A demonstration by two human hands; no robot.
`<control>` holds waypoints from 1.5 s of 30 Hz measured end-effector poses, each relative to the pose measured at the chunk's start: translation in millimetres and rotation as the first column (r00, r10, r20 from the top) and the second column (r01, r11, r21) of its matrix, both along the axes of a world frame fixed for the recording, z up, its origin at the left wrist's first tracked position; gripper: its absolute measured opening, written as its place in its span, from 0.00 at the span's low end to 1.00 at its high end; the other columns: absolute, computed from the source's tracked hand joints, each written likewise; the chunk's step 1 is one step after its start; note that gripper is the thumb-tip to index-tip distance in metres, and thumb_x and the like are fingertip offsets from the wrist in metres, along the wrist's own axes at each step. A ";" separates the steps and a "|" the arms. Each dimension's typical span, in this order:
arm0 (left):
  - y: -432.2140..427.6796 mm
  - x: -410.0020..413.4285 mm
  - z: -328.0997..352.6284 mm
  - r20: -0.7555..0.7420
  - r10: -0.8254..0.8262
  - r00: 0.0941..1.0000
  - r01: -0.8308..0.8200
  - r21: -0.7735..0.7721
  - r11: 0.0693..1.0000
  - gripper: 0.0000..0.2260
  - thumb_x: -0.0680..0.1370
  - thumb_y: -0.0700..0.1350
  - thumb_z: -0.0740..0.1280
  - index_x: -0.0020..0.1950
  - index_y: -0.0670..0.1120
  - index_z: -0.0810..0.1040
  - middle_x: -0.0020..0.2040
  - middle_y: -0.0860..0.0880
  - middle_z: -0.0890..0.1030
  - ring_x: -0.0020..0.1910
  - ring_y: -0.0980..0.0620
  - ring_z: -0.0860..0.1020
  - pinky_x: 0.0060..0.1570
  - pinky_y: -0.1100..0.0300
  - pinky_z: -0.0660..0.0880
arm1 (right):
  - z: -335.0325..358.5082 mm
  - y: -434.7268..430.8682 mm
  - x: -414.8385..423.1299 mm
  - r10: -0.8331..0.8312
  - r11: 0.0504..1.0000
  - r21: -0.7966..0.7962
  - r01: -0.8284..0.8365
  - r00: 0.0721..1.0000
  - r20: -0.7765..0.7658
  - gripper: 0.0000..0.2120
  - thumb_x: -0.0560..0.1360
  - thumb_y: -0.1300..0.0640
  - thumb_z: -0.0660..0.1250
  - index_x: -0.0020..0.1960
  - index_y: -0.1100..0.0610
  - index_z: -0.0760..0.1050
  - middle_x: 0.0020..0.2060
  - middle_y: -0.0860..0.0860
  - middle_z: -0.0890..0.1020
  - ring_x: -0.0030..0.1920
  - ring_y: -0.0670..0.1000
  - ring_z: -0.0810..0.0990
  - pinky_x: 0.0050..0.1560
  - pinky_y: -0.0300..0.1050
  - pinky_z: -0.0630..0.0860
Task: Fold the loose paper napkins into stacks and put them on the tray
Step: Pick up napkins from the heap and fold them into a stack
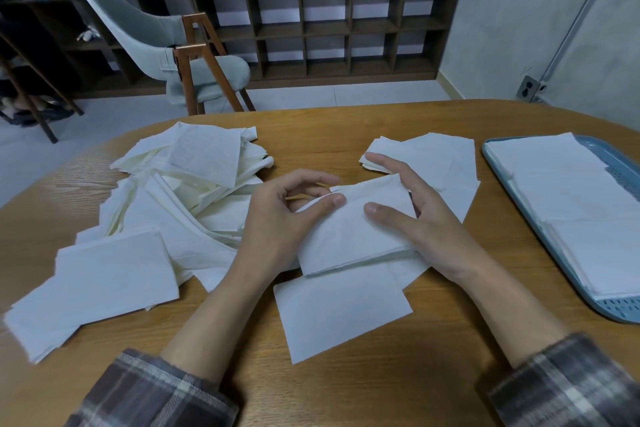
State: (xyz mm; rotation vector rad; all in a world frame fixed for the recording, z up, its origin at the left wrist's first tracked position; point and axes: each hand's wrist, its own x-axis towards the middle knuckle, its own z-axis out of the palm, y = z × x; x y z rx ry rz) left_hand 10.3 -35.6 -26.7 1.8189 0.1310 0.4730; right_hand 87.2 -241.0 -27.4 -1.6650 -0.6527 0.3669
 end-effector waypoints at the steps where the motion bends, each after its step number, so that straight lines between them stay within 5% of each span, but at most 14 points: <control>1: -0.7 0.2 0.1 -0.002 -0.004 1.000 0.004 0.003 1.000 0.08 0.75 0.45 0.80 0.53 0.52 0.88 0.45 0.52 0.88 0.48 0.53 0.86 0.53 0.49 0.82 | -0.1 0.3 -0.6 0.004 1.000 -0.007 -0.004 1.000 0.003 0.29 0.78 0.50 0.73 0.74 0.31 0.69 0.71 0.42 0.77 0.65 0.41 0.79 0.62 0.38 0.77; 9: -1.6 1.2 -4.4 0.049 0.044 0.998 -0.049 0.103 0.993 0.08 0.75 0.45 0.80 0.52 0.51 0.88 0.44 0.54 0.87 0.48 0.58 0.84 0.50 0.66 0.77 | -2.7 2.9 -0.1 -0.019 0.999 -0.027 0.020 0.999 0.035 0.32 0.80 0.50 0.72 0.75 0.25 0.63 0.75 0.42 0.73 0.75 0.51 0.72 0.73 0.57 0.73; 14: -3.0 2.7 -5.9 0.067 0.128 0.990 -0.140 0.222 0.965 0.08 0.78 0.51 0.76 0.56 0.54 0.86 0.51 0.57 0.83 0.52 0.60 0.80 0.47 0.70 0.72 | -0.1 0.1 2.4 -0.058 0.989 0.135 0.067 0.996 -0.069 0.31 0.80 0.55 0.72 0.75 0.30 0.68 0.71 0.47 0.77 0.68 0.56 0.79 0.63 0.55 0.80; 18: -2.0 1.1 3.1 -0.149 -0.060 0.987 0.039 -0.137 0.990 0.13 0.79 0.62 0.69 0.60 0.59 0.84 0.54 0.52 0.85 0.55 0.49 0.83 0.53 0.52 0.79 | 3.8 -3.9 4.1 -0.009 0.948 0.307 0.079 0.975 -0.222 0.32 0.77 0.59 0.72 0.74 0.33 0.70 0.68 0.54 0.80 0.64 0.58 0.83 0.56 0.53 0.81; 21: -4.2 -0.9 4.6 -0.176 -0.161 0.971 0.113 -0.255 0.960 0.16 0.77 0.59 0.72 0.64 0.59 0.82 0.54 0.56 0.86 0.54 0.56 0.84 0.50 0.58 0.81 | 2.2 -0.8 3.9 -0.108 0.979 0.159 0.126 0.987 -0.118 0.31 0.80 0.57 0.72 0.73 0.28 0.67 0.65 0.52 0.81 0.60 0.53 0.84 0.51 0.46 0.83; 25: -1.8 2.1 -5.4 -0.135 -0.011 0.991 0.008 -0.017 1.000 0.18 0.79 0.50 0.75 0.67 0.63 0.77 0.52 0.58 0.84 0.51 0.58 0.81 0.46 0.63 0.79 | 0.1 -3.1 6.8 -0.029 0.986 0.160 0.057 0.985 -0.170 0.33 0.76 0.53 0.75 0.73 0.28 0.67 0.66 0.50 0.81 0.62 0.53 0.84 0.59 0.51 0.82; 29: 0.0 3.1 -12.2 -0.063 0.028 0.998 -0.018 0.151 0.988 0.22 0.80 0.51 0.74 0.72 0.62 0.73 0.60 0.67 0.78 0.57 0.63 0.77 0.54 0.67 0.75 | 1.1 -5.7 7.6 0.054 0.987 0.154 -0.037 0.992 -0.110 0.22 0.75 0.56 0.75 0.68 0.44 0.80 0.66 0.46 0.81 0.69 0.50 0.79 0.69 0.53 0.76; 32: -4.6 2.6 -15.5 -0.013 0.016 1.000 -0.012 0.244 0.970 0.25 0.80 0.50 0.74 0.74 0.59 0.70 0.63 0.68 0.75 0.62 0.67 0.74 0.59 0.68 0.73 | -6.0 -5.1 10.3 -0.054 0.998 0.032 0.053 0.998 0.027 0.12 0.79 0.63 0.73 0.59 0.51 0.86 0.60 0.42 0.86 0.66 0.42 0.79 0.69 0.43 0.73; 36: -5.4 5.3 -23.3 0.066 0.054 0.996 -0.080 0.494 0.866 0.22 0.74 0.52 0.80 0.65 0.57 0.78 0.71 0.54 0.67 0.68 0.54 0.71 0.64 0.59 0.72 | -10.7 -5.7 16.8 -0.249 0.968 -0.009 0.252 0.961 0.121 0.14 0.79 0.66 0.71 0.57 0.50 0.87 0.56 0.37 0.86 0.62 0.34 0.79 0.66 0.29 0.72; 41: -5.2 2.8 -24.4 -0.143 -0.211 0.967 0.255 0.550 0.795 0.13 0.72 0.57 0.81 0.50 0.54 0.84 0.45 0.57 0.80 0.46 0.55 0.79 0.45 0.59 0.76 | -16.2 -6.2 20.5 -0.306 0.950 -0.019 0.312 0.942 0.139 0.15 0.79 0.66 0.70 0.57 0.48 0.86 0.55 0.34 0.86 0.62 0.31 0.78 0.63 0.25 0.70; 45: -4.7 4.1 -27.0 -0.197 -0.285 0.938 0.346 0.535 0.771 0.13 0.71 0.56 0.82 0.51 0.52 0.86 0.42 0.56 0.81 0.43 0.54 0.80 0.42 0.61 0.76 | -17.6 -6.2 21.4 -0.307 0.951 -0.007 0.311 0.943 0.131 0.15 0.79 0.66 0.70 0.57 0.47 0.86 0.55 0.35 0.86 0.62 0.33 0.78 0.64 0.27 0.70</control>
